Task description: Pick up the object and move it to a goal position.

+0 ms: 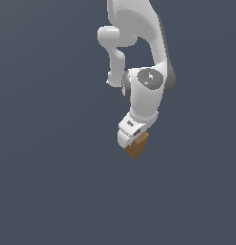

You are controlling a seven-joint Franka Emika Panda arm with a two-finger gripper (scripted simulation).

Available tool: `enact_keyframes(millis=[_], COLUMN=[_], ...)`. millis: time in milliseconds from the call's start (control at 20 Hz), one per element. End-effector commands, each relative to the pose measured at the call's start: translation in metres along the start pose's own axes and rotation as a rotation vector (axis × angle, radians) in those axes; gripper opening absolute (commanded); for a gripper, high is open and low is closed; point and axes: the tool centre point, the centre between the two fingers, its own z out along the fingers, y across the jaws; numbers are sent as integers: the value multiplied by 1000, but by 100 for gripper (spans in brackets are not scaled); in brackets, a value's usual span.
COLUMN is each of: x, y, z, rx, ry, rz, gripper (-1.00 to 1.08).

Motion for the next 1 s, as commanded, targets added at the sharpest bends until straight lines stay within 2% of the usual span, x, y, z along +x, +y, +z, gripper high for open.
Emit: enact_keyframes(millis=[0,450,950], x=[-1,-13,-37], y=[2,18,49], z=[-5,-56,-157], rx=[-2,-2,0], ry=[2,2,3], rz=[1,1,0], gripper=[-100,-100,-100])
